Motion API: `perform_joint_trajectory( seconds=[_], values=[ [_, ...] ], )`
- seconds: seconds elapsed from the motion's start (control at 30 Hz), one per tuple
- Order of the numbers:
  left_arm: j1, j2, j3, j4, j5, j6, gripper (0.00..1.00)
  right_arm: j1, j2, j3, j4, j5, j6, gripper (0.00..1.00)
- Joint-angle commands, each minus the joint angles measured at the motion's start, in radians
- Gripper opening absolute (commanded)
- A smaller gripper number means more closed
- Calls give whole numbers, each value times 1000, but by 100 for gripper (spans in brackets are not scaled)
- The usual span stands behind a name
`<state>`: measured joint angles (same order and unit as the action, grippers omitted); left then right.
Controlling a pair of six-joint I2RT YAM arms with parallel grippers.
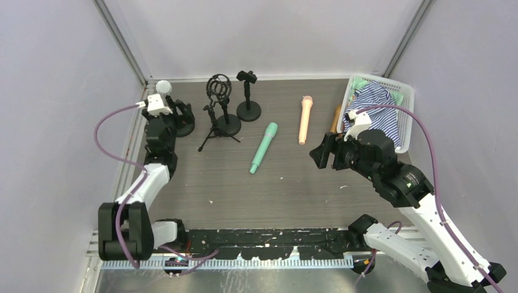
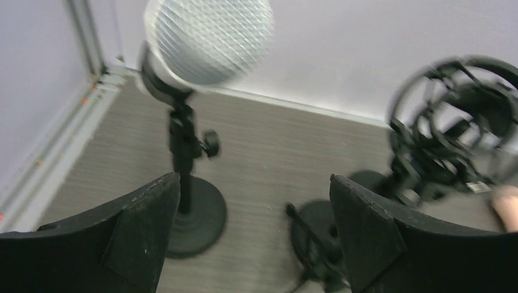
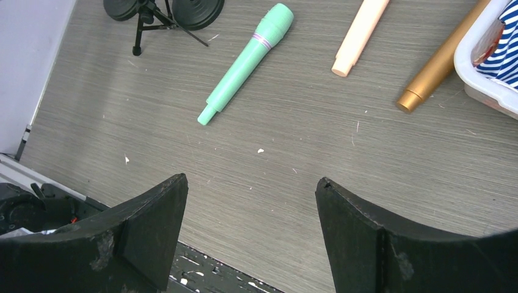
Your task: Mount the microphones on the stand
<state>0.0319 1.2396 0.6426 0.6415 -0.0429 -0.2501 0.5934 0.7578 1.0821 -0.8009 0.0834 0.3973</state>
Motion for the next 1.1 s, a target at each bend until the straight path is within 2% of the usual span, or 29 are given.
perform_joint_trajectory(
  seconds=[0.0, 0.17, 0.3, 0.5, 0.77, 1.07],
  values=[
    [-101, -123, -74, -91, -95, -28, 94, -2, -10, 4, 45, -8, -11, 82],
    [-221, -222, -169, -110, -112, -60, 94, -2, -14, -5, 48, 4, -13, 82],
    [-301, -175, -191, -26, -110, -33, 93, -3, -7, -7, 54, 3, -12, 82],
    [-311, 13, -126, 150, -52, -14, 87, -1, -7, -9, 62, -14, 8, 82],
    [-311, 176, -31, 248, -104, 9, 78, -2, -18, -10, 46, 3, 5, 82],
    [-311, 282, 41, 253, -67, 1, 57, -3, -11, -17, 45, 34, 17, 82]
  ],
)
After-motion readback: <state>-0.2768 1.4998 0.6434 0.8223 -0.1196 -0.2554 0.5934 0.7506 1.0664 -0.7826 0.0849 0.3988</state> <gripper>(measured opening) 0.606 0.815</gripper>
